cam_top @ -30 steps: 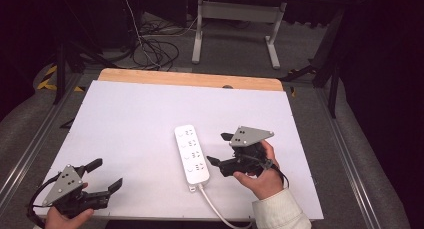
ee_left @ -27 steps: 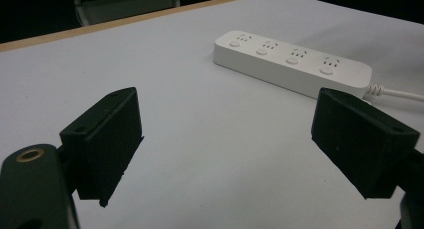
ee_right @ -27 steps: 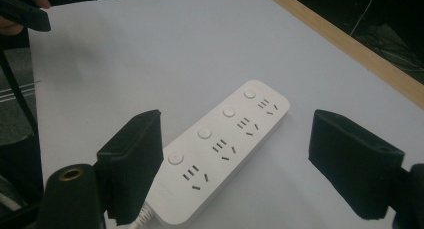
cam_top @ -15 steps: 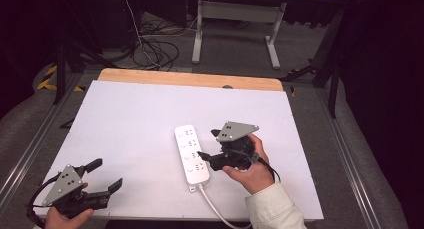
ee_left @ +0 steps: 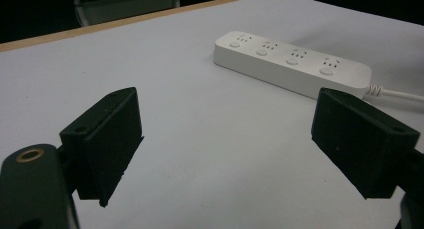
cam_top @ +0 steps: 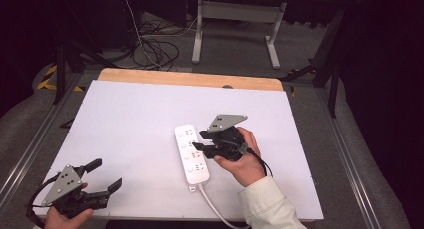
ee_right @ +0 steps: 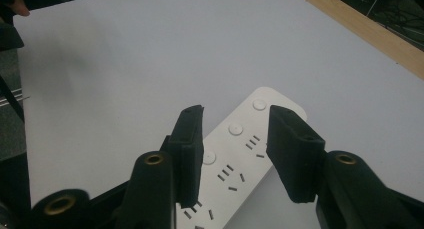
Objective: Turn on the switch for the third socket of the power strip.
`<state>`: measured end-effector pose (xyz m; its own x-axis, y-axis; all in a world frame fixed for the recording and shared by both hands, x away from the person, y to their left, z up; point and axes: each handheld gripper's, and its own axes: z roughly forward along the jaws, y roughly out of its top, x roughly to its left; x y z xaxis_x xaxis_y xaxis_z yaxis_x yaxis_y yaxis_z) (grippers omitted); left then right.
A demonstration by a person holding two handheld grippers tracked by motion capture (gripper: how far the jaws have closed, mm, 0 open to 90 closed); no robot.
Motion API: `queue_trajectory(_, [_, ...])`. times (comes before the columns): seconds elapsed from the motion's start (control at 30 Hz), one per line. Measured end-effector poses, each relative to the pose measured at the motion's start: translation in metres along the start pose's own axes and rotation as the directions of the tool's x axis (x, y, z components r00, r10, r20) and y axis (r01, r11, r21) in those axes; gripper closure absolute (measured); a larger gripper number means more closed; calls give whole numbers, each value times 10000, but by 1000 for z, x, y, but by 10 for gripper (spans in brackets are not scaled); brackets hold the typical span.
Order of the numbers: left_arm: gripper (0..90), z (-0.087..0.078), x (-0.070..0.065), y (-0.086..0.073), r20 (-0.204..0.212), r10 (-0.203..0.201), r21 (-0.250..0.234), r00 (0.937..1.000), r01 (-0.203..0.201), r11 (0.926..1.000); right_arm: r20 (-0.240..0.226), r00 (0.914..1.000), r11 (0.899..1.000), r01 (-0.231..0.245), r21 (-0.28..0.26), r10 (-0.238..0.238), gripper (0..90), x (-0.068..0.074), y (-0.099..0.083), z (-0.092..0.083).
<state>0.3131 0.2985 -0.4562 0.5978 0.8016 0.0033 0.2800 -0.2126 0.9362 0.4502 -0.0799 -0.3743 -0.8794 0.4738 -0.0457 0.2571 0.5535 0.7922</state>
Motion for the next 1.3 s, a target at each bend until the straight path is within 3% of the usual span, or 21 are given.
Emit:
queue_trajectory(0.03, [133, 0, 0, 0, 4, 3, -2, 10000, -3, 10000, -161, 9993, 9994, -351, 51, 352, 582, -2, 1, 4])
queue_trajectory(0.3, [133, 0, 0, 0, 19, 0, -6, 10000, 0, 10000, -433, 9959, 9969, -788, 65, 790, 671, -5, 5, 17])
queue_trajectory(0.67, [133, 0, 1, 0, -1, 52, 20, 10000, -52, 10000, -343, 9977, 9972, -559, 496, 577, 746, -8, 14, 38])
queue_trajectory(0.87, [133, 0, 1, 0, 5, 42, 21, 10000, -42, 10000, -339, 9979, 9951, -523, 845, 553, 794, -9, 15, 49])
queue_trajectory(1.0, [133, 0, 1, 0, 18, 44, 11, 10000, -44, 10000, -12, 9992, 9925, -402, 1158, 406, 853, -9, 17, 56])
queue_trajectory(1.3, [135, 0, 1, 0, 44, 47, 34, 10000, -47, 10000, 10, 9991, 9870, -414, 1550, 418, 900, -12, 17, 68])
